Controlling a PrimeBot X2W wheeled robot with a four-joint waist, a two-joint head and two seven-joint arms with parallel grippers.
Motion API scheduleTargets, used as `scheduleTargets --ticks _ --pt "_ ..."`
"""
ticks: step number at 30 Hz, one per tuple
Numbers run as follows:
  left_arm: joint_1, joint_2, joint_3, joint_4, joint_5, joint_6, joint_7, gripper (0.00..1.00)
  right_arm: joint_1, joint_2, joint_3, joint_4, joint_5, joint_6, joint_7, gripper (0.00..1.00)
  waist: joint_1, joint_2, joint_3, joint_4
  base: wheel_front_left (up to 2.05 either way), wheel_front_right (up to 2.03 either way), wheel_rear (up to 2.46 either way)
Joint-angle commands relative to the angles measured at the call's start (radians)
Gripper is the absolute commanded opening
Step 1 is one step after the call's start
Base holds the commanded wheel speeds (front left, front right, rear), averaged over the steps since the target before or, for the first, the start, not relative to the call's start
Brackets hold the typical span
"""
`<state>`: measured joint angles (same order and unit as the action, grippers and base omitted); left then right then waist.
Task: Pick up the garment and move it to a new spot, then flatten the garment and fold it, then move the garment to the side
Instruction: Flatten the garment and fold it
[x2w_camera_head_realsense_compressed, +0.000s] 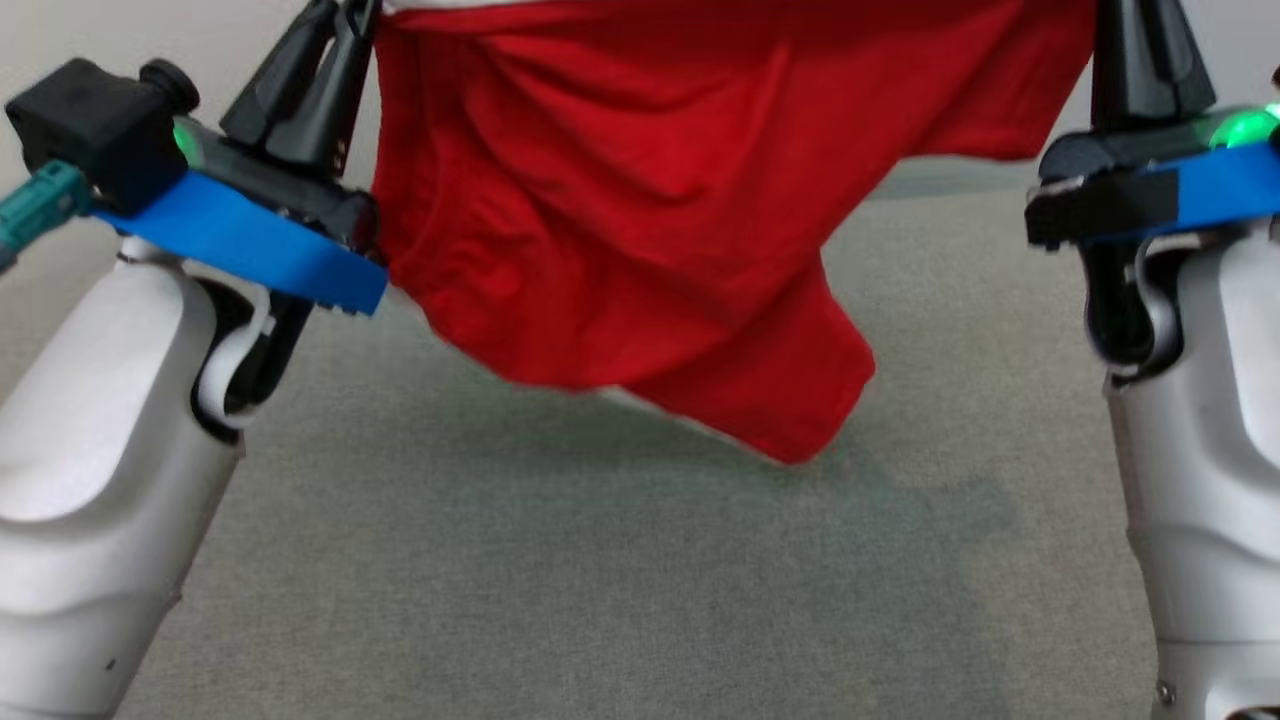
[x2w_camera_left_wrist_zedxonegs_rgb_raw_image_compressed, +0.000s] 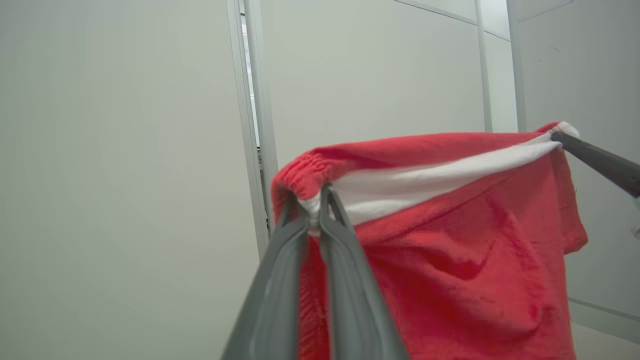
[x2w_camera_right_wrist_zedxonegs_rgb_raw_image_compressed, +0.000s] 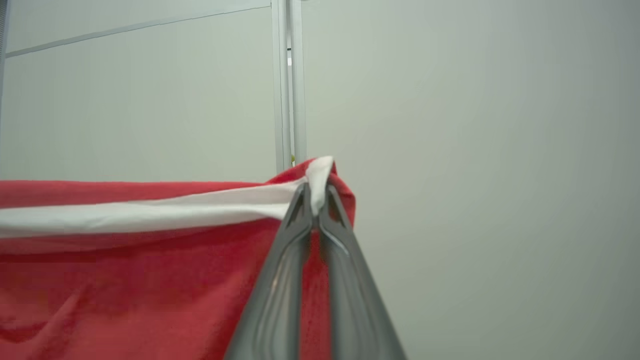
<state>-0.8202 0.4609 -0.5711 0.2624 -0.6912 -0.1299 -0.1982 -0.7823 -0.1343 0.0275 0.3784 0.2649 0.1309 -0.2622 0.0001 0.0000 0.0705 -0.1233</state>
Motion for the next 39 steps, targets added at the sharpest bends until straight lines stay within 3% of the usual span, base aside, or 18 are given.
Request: scheduleTargets --ticks 1,7,15,24,29,39 --pt "-0.030 -0.008 -0.001 0.019 0.006 -0.001 -0.013 0.00 -0.037 0.004 -0.010 0.008 -0.017 0.000 -0.003 0.00 -0.0001 0.0000 0.022 0.006 0.00 0.00 0.00" --pt "-0.091 -0.048 -0.013 0.115 -0.017 -0.001 -0.060 0.00 -0.127 0.035 -0.057 0.017 -0.066 0.000 -0.003 0.00 -0.0001 0.0000 0.069 -0.011 0.00 0.00 0.00" --pt "0.195 -0.083 -0.090 0.181 -0.130 -0.001 -0.068 0.00 0.204 0.040 -0.070 0.060 -0.042 0.000 -0.004 0.00 -0.0001 0.0000 0.041 -0.016 0.00 0.00 0.00" --pt "0.565 -0.164 -0.284 0.253 -0.269 -0.001 -0.068 0.00 0.621 0.061 -0.089 0.109 -0.009 0.000 -0.004 0.00 -0.0001 0.0000 -0.011 -0.011 0.00 0.00 0.00" --pt "0.668 -0.189 -0.266 0.256 -0.265 -0.001 -0.068 0.00 0.743 0.069 -0.117 0.095 -0.002 0.000 -0.004 0.00 -0.0001 0.0000 -0.055 -0.008 0.00 0.00 0.00" --pt "0.785 -0.184 -0.235 0.208 -0.203 -0.001 -0.068 0.00 0.866 0.067 -0.169 0.005 0.027 -0.001 -0.004 0.00 -0.0001 0.0000 -0.098 0.018 0.00 0.00 0.00"
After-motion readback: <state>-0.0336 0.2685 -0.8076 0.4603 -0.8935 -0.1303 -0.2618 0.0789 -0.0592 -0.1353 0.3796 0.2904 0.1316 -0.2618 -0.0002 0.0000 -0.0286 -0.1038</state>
